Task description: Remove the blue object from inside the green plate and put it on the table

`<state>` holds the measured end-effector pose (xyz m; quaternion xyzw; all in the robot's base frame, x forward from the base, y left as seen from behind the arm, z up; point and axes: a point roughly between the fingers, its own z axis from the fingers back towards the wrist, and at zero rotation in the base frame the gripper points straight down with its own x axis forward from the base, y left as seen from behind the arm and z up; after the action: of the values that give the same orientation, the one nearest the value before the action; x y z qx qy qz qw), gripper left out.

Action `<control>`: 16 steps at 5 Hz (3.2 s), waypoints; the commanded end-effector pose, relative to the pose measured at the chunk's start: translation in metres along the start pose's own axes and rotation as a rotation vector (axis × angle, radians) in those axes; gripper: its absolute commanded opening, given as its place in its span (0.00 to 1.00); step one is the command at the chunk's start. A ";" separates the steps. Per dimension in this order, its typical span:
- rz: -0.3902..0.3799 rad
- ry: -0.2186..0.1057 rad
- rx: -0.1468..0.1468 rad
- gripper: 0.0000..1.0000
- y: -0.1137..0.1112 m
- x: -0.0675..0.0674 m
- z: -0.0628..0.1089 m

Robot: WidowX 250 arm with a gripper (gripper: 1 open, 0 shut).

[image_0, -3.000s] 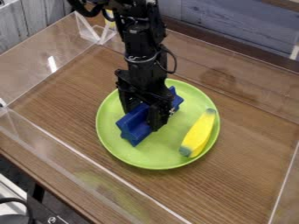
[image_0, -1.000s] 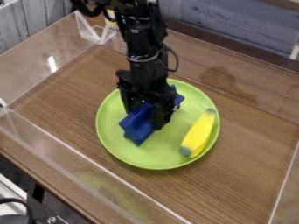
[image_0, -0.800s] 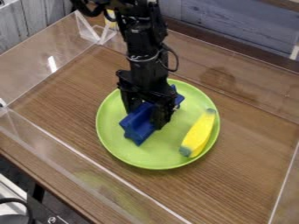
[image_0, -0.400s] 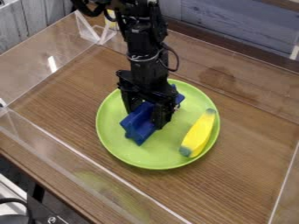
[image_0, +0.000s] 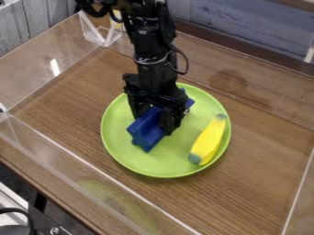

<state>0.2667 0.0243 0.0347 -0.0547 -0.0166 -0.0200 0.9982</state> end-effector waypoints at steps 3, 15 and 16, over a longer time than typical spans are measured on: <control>0.013 -0.019 -0.005 0.00 -0.005 0.006 0.001; 0.075 -0.006 -0.027 0.00 -0.013 0.009 -0.008; 0.080 -0.005 -0.028 0.00 -0.014 0.009 -0.008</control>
<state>0.2727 0.0114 0.0293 -0.0704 -0.0114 0.0161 0.9973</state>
